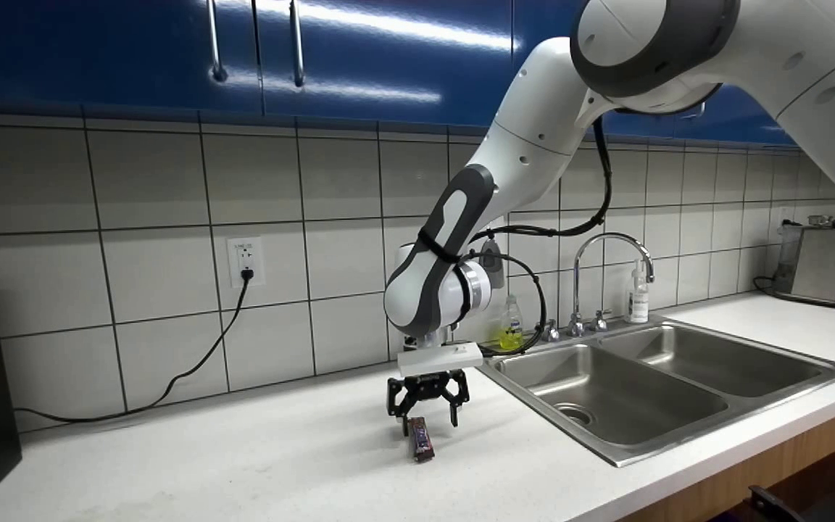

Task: Put the candy bar in the sink

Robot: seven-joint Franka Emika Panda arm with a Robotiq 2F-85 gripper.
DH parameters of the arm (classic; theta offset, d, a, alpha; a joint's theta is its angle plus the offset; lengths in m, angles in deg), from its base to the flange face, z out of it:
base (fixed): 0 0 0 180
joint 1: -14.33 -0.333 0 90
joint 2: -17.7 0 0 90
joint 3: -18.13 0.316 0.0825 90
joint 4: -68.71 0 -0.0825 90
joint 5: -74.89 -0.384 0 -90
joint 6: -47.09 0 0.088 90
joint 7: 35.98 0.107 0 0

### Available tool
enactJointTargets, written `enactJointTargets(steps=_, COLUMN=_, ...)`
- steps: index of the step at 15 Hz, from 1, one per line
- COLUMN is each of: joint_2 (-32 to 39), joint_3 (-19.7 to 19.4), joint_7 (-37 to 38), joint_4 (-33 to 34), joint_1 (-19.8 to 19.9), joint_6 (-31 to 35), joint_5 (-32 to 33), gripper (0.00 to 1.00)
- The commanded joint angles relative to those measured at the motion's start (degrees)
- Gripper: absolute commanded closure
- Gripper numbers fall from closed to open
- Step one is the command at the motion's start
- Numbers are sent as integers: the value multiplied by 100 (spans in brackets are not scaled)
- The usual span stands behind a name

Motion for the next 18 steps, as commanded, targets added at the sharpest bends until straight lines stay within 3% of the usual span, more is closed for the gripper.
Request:
enactJointTargets(steps=1, joint_2=29, joint_3=-37, joint_7=184, joint_4=155, joint_1=-34, joint_6=-239, joint_5=141, gripper=0)
enactJointTargets(steps=18, joint_2=172, joint_3=-6, joint_7=145, joint_4=260, joint_1=-21, joint_6=-366, joint_5=125, gripper=0)
